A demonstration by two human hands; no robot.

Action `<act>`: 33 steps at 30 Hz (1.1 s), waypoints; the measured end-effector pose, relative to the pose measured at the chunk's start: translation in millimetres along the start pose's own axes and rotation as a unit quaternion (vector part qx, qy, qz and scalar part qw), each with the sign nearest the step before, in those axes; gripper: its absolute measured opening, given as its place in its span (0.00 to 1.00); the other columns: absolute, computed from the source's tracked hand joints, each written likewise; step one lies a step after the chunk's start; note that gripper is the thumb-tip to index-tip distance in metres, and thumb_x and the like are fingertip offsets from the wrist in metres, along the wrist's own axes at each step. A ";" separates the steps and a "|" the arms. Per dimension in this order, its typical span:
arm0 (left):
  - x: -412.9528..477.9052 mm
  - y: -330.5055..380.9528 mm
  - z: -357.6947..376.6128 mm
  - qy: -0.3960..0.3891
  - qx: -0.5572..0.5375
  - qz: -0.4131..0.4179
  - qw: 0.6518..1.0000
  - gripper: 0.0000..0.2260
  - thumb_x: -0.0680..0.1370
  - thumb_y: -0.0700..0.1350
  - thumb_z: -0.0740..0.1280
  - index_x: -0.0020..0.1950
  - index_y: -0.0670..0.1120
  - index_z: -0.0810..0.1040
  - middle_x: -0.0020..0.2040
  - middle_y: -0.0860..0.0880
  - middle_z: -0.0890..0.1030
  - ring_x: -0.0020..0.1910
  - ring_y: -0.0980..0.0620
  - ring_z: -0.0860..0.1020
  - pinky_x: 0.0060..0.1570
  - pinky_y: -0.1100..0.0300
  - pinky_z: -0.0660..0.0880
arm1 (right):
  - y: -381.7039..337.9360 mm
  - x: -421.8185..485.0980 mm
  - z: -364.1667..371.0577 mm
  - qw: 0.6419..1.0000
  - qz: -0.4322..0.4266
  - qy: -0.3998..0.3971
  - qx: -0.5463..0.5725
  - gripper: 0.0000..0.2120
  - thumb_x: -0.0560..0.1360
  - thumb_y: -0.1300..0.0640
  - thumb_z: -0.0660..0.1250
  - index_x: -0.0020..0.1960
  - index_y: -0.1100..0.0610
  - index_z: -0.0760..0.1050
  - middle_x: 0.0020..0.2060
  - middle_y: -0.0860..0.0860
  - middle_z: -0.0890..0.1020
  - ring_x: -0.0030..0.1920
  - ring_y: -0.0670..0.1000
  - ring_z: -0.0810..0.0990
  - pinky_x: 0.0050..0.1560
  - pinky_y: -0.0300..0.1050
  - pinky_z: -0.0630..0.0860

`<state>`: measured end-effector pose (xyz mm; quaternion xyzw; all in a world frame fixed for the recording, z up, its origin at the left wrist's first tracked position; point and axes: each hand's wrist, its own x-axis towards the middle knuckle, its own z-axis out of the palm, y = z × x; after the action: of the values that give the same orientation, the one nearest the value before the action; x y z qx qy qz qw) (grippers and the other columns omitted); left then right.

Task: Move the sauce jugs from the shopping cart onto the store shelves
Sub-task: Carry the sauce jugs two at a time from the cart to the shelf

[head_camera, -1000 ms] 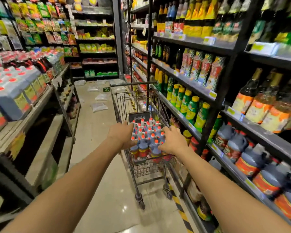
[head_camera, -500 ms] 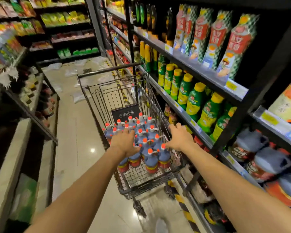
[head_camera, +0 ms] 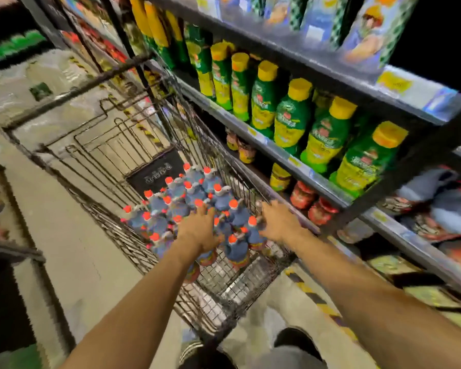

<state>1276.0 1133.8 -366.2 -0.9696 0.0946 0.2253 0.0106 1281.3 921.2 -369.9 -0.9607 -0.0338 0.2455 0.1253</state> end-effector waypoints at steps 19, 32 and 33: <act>79.0 -47.9 193.8 -0.097 -0.357 0.209 0.905 0.46 0.71 0.40 0.76 0.73 0.66 0.48 0.68 0.68 0.63 0.66 0.60 0.68 0.56 0.71 0.70 | -24.9 22.6 148.1 0.938 0.281 0.038 0.198 0.34 0.75 0.56 0.70 0.76 0.57 0.58 0.73 0.58 0.63 0.73 0.60 0.63 0.68 0.54 0.68; 103.4 -18.6 251.8 0.062 -0.342 0.200 0.916 0.41 0.65 0.49 0.77 0.74 0.46 0.63 0.70 0.50 0.69 0.67 0.48 0.70 0.66 0.53 0.71 | 8.0 107.7 200.9 0.846 0.206 0.170 0.462 0.14 0.73 0.67 0.71 0.57 0.62 0.74 0.48 0.52 0.81 0.49 0.49 0.80 0.51 0.40 0.78; 105.3 -18.6 251.6 0.061 -0.322 0.207 0.922 0.38 0.65 0.50 0.77 0.72 0.46 0.66 0.67 0.48 0.69 0.64 0.47 0.72 0.62 0.51 0.73 | 10.1 106.5 207.3 0.848 0.199 0.176 0.459 0.17 0.73 0.67 0.72 0.59 0.62 0.72 0.49 0.50 0.79 0.49 0.46 0.78 0.50 0.32 0.76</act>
<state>1262.7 1149.1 -638.9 -0.8913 0.2155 0.1814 -0.3552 1275.3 971.5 -597.6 -0.8069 0.2976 0.0790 0.5041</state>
